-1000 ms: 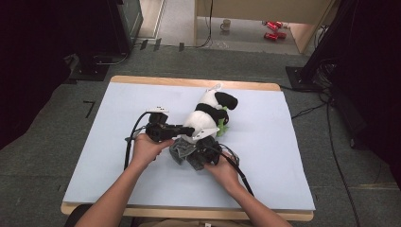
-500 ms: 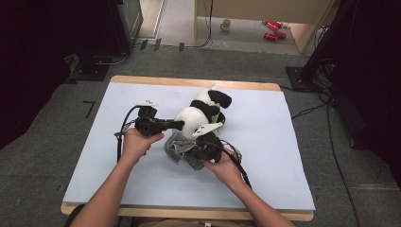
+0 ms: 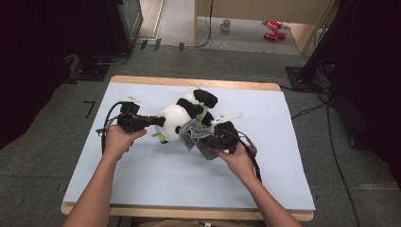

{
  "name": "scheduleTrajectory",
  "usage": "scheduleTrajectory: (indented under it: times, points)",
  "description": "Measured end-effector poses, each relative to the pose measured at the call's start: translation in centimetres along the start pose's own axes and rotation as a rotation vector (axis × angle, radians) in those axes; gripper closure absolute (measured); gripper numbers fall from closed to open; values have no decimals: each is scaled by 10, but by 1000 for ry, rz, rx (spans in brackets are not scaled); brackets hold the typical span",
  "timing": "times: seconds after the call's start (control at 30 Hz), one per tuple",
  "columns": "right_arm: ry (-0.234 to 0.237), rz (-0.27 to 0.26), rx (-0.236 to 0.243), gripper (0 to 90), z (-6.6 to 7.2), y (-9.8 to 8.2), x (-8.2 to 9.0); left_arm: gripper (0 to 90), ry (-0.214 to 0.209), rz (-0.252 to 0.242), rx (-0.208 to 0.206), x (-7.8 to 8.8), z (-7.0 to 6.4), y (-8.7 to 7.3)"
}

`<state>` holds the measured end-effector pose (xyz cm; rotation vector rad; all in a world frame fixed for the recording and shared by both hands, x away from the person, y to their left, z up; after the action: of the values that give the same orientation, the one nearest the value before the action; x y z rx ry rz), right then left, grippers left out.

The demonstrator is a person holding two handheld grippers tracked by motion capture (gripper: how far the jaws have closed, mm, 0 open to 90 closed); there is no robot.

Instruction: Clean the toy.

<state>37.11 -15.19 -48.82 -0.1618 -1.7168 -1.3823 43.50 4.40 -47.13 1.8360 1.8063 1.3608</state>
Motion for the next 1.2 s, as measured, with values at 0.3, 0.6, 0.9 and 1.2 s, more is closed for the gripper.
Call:
scheduleTrajectory:
  times: [0.3, 0.6, 0.9, 1.2]
  points:
    - [-73, 28, -85, 770, -50, -14, -5, 835, 92, -25, -20, 11, 27, 0]
    - [-86, 162, -172, 735, -78, -44, -30, 746, 94, -130, -38, 21, 45, 5]
    - [-81, 181, -205, 627, -81, -48, -39, 452, 62, -201, -57, 40, 49, 11]
    - [-112, 177, -194, 519, -88, -50, -40, 375, -23, -126, -98, 41, 28, 2]
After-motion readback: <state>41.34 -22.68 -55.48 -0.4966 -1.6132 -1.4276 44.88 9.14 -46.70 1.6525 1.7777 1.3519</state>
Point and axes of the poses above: each handheld gripper's, and its own axes: x roughly backward along the jaws, y roughly out of its top, z roughly to its left, the point moved 10 cm from there along -x, roughly forward along the jaws, and after that the axes turned 15 degrees about -y, right-handed, at the moved point
